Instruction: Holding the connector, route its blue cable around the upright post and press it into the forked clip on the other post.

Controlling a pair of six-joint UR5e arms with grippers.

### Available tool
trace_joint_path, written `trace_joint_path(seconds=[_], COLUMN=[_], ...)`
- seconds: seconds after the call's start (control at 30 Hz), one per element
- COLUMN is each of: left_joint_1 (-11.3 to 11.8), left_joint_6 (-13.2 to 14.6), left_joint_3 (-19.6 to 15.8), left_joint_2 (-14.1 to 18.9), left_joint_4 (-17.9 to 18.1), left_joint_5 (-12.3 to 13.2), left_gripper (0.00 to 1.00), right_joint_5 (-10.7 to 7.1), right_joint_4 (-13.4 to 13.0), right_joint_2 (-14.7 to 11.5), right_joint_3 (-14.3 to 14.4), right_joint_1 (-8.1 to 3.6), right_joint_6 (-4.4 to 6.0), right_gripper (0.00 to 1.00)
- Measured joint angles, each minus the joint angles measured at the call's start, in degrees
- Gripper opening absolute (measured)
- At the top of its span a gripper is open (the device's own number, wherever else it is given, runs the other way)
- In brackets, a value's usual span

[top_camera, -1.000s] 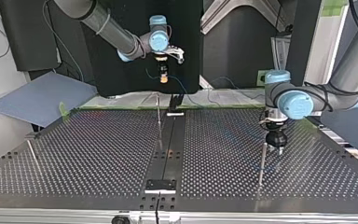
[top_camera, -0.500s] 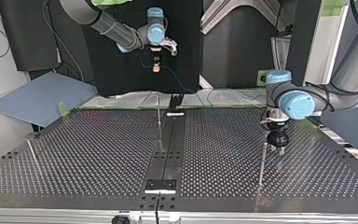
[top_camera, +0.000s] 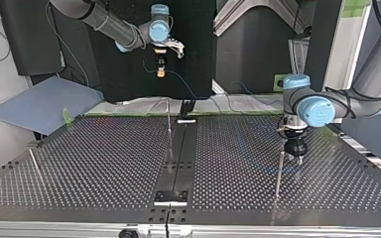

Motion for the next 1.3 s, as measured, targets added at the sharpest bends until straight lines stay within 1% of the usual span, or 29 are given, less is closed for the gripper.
trace_joint_path(seconds=[0.17,0.27,0.37,0.47,0.57,0.7,0.8,0.9,0.97,1.13,1.2,1.3], left_joint_1=[0.0,0.0,0.0,0.0,0.0,0.0,0.1,0.1,0.2,0.3,0.4,0.4], left_joint_6=[0.0,0.0,0.1,0.1,0.1,0.2,0.2,0.2,0.3,0.3,0.3,0.3], left_joint_3=[0.0,0.0,-0.1,-0.1,-0.1,-0.1,-0.1,-0.1,-0.1,-0.1,-0.1,-0.1], left_joint_2=[0.0,0.0,0.0,0.0,0.0,0.0,0.0,0.0,0.0,0.0,0.0,0.0], left_joint_4=[0.0,-0.2,-0.3,-0.4,-0.6,-0.9,-1.1,-1.2,-1.2,-1.3,-1.3,-1.4], left_joint_5=[0.0,0.0,0.0,0.0,0.0,0.0,0.0,-0.1,-0.1,-0.1,-0.1,-0.1], left_gripper=[0.56,0.56,0.56,0.56,0.56,0.56,0.56,0.56,0.56,0.56,0.56,0.56], right_joint_5=[-0.35,-0.58,-0.71,-1.21,-2.35,-4.17,-5.59,-7.23,-8.12,-10.58,-11.65,-13.18], right_joint_4=[-1.1,-1.1,-0.8,-0.8,-1.0,-0.9,-0.7,-0.6,-0.8,-2.6,-3.7,-5.2], right_joint_2=[-2.4,-4.2,-5.8,-7.3,-8.7,-10.7,-11.9,-12.5,-12.6,-12.7,-12.7,-12.6], right_joint_3=[2.3,3.6,4.1,4.5,4.7,4.8,4.8,5.0,5.3,7.1,7.8,8.2], right_joint_1=[-1.40,-2.19,-2.87,-3.56,-4.36,-5.74,-6.78,-7.71,-8.22,-9.91,-10.34,-10.72], right_joint_6=[-0.12,-0.93,-1.89,-3.01,-4.36,-6.19,-6.91,-7.11,-6.99,-5.58,-5.35,-5.36], right_gripper=[0.00,0.00,0.00,0.00,0.00,0.00,0.00,0.00,0.00,0.00,0.00,0.00])
